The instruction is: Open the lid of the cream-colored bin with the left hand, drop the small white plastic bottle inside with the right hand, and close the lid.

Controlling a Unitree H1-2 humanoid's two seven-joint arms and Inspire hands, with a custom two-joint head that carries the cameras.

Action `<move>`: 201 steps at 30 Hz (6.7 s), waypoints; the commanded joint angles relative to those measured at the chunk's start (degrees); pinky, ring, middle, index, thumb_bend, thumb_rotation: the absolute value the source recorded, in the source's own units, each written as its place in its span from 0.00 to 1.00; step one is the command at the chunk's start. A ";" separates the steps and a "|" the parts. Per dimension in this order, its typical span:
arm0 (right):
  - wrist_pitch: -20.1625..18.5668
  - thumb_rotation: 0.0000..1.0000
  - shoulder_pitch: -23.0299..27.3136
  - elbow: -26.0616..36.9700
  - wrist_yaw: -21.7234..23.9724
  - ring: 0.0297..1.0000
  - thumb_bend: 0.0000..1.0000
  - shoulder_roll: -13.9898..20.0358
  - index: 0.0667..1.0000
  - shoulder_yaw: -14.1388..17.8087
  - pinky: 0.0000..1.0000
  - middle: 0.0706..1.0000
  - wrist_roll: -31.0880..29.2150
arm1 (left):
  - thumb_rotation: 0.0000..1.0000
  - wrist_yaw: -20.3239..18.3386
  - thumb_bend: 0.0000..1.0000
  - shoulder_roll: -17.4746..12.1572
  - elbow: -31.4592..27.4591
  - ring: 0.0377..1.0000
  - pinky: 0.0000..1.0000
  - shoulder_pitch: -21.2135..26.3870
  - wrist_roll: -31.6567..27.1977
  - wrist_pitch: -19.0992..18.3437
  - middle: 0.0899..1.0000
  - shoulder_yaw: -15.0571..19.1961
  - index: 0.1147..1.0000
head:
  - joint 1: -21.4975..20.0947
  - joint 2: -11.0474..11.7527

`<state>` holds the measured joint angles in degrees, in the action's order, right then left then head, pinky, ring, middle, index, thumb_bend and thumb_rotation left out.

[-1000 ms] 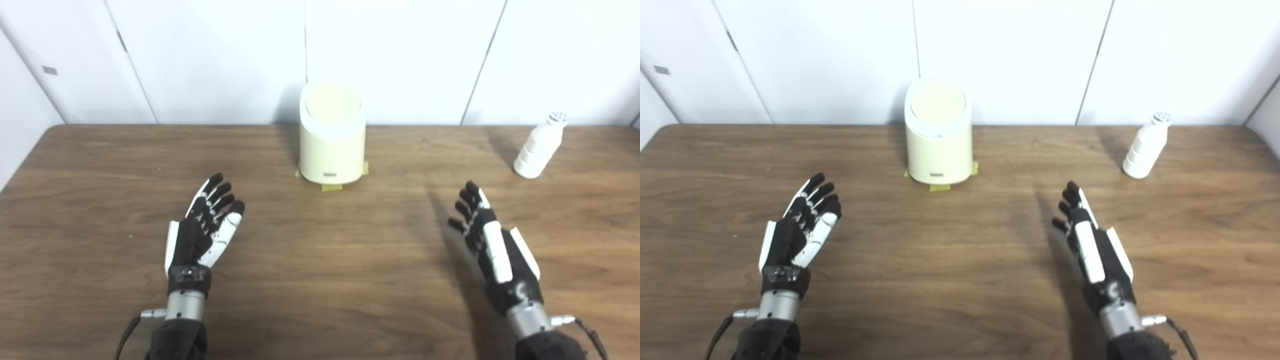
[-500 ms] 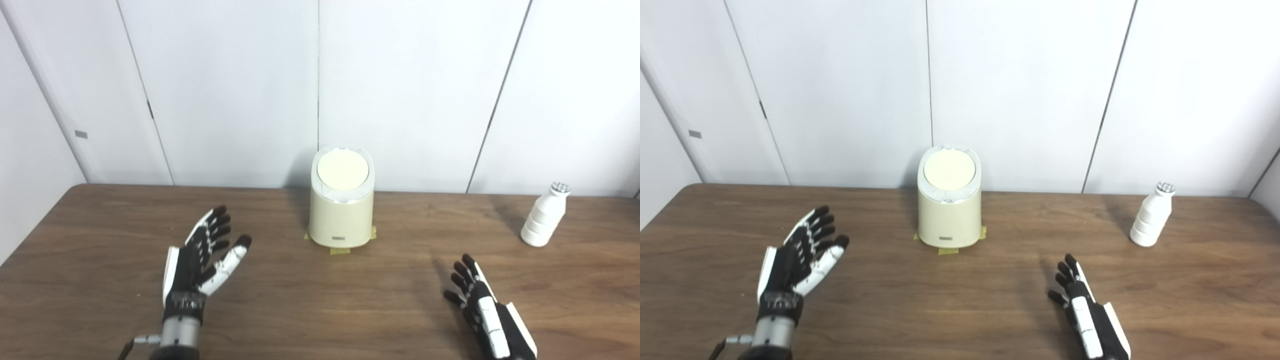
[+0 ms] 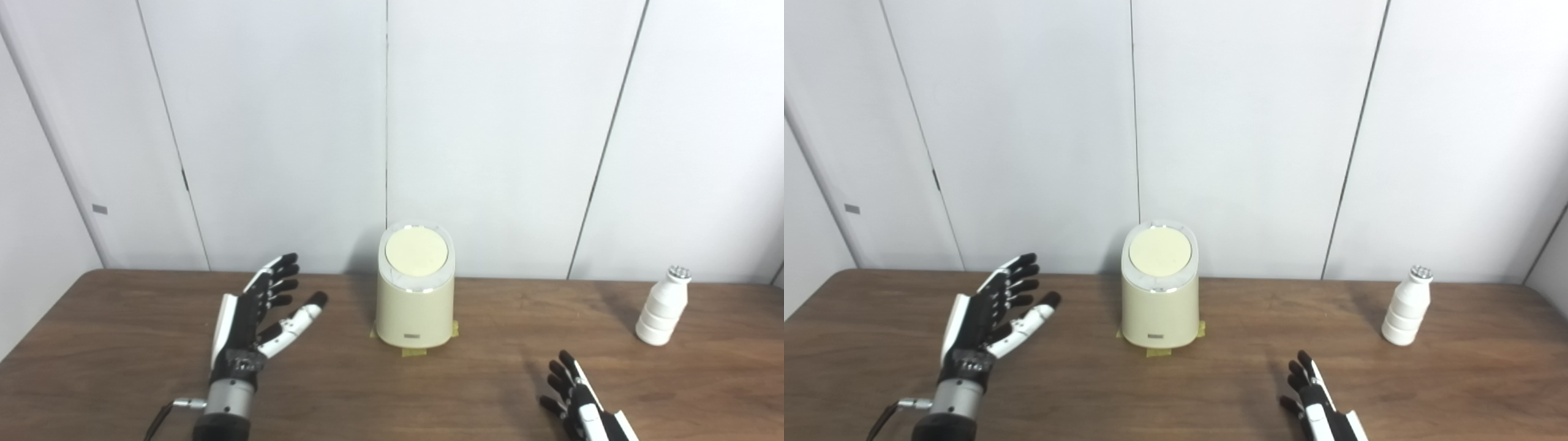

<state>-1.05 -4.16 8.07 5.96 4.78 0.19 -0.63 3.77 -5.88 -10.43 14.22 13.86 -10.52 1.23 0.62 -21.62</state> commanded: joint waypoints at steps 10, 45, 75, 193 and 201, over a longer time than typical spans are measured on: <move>2.13 1.00 0.19 -0.88 -0.62 0.96 0.52 -1.02 1.00 -0.43 0.88 0.97 0.13 | 0.33 -7.96 0.74 -5.69 3.28 0.83 0.76 14.67 2.41 -10.03 0.85 -4.91 0.87 | -0.30 -0.20; 3.43 1.00 1.26 -3.01 -1.90 0.92 0.55 -3.11 1.00 -1.86 0.85 0.91 2.33 | 0.33 -10.15 0.94 -7.91 27.41 0.89 0.76 36.35 11.90 -4.76 0.92 -14.63 0.94 | -2.57 0.63; 2.58 1.00 0.59 -1.09 -2.81 0.90 0.54 -3.95 1.00 -2.59 0.85 0.88 3.64 | 0.22 -4.07 0.92 -5.44 41.46 0.91 0.78 39.85 20.37 5.27 0.94 -21.80 0.91 | -3.77 -0.89; -2.58 0.98 -0.20 7.68 -3.42 0.86 0.47 -0.91 1.00 0.31 0.77 0.87 2.52 | 0.56 -6.80 0.35 -0.08 0.50 0.79 0.78 7.31 -8.61 -1.98 0.80 3.13 0.85 | -3.09 -5.36; 0.59 0.37 0.49 8.50 -6.98 0.80 0.56 -1.33 0.97 2.73 0.69 0.83 5.56 | 0.59 -6.69 0.37 1.66 -2.82 0.80 0.80 -2.22 -10.92 -1.02 0.81 2.80 0.86 | -3.76 -6.03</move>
<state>-3.60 -4.85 15.07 0.17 3.40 2.20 4.19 -3.70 -4.82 -11.23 11.36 3.92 -14.11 4.12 -2.90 -27.51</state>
